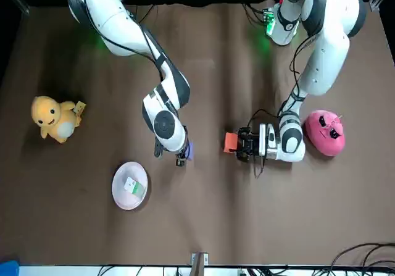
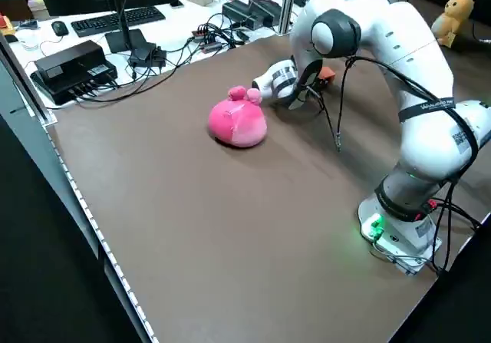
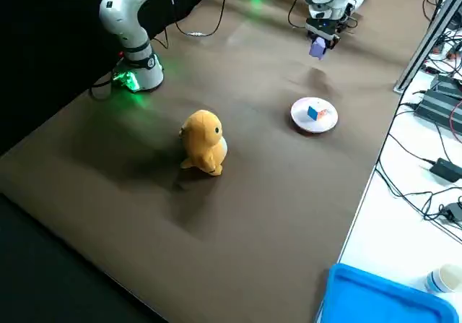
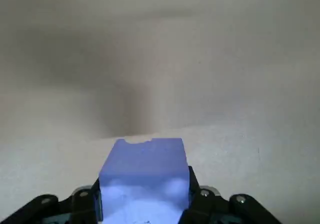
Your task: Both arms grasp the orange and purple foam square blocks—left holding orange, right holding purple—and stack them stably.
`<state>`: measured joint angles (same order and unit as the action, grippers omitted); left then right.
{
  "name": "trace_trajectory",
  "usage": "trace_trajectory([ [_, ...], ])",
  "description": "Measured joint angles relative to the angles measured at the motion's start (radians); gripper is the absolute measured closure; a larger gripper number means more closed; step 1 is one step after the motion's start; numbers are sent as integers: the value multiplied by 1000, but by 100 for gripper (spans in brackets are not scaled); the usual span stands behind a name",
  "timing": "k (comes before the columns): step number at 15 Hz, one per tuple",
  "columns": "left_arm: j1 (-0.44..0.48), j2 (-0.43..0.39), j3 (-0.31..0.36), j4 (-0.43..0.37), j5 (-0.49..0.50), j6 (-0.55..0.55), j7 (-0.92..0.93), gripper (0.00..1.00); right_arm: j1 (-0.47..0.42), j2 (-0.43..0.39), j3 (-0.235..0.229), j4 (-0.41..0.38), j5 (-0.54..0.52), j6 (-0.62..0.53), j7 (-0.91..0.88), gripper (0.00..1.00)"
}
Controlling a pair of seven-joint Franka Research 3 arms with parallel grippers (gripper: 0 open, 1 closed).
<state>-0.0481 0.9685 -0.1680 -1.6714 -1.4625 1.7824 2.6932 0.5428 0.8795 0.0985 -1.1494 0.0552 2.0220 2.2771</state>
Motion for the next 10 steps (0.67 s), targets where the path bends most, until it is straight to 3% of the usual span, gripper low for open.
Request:
trace_trajectory([
  [6, -173, 18, 1, 38, -181, 45, 19, 37, -9, -1, 0, 14, 0, -42, -1, 41],
  [10, -207, 27, 1, 39, -206, 87, 19, 37, -11, -3, 0, 26, 0, -66, -8, 41],
])
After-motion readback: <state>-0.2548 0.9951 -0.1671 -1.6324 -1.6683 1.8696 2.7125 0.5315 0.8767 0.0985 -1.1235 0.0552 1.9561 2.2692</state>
